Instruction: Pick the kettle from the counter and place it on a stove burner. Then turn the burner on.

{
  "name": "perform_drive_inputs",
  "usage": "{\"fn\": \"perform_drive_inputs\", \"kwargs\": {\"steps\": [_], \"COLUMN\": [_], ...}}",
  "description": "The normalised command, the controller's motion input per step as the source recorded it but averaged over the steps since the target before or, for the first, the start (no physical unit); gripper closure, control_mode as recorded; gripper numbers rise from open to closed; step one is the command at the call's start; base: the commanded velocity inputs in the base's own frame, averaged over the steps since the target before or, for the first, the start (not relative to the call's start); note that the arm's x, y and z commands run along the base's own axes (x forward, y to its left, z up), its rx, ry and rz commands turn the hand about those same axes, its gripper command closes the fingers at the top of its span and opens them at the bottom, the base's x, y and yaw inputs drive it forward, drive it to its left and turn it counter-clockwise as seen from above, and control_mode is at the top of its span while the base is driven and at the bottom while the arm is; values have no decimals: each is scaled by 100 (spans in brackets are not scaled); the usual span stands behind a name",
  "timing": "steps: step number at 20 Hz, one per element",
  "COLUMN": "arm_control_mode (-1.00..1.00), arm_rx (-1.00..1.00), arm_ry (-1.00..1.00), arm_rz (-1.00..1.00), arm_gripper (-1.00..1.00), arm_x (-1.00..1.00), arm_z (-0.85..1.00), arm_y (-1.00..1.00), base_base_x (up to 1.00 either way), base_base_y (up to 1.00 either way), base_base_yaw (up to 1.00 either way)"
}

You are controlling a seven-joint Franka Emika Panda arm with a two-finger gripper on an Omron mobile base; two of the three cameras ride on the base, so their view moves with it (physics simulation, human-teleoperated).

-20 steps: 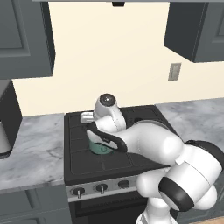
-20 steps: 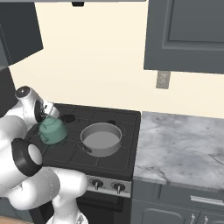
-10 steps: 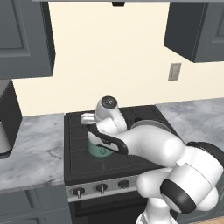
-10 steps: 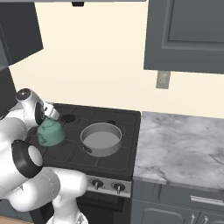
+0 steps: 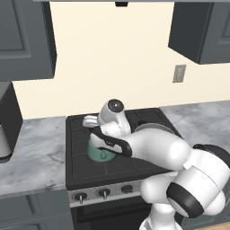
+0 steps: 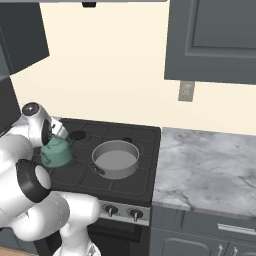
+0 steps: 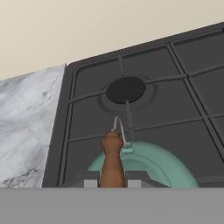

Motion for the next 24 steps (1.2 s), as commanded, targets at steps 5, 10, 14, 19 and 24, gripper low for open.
{"fn": "perform_drive_inputs", "kwargs": {"steps": [5, 10, 14, 19, 24], "arm_control_mode": [-100, -100, -100, -100, -100], "arm_rx": [0, 0, 0, 0, 0], "arm_ry": [0, 0, 0, 0, 0], "arm_rz": [0, 0, 0, 0, 0], "arm_gripper": [100, 100, 100, -100, -100], "arm_x": [0, 0, 8, 3, 0], "arm_z": [0, 0, -4, 0, 0], "arm_y": [0, 0, 0, 0, 0], "base_base_x": [0, 0, 0, 0, 0], "base_base_y": [0, 0, 0, 0, 0], "base_base_yaw": [0, 0, 0, 0, 0]}}
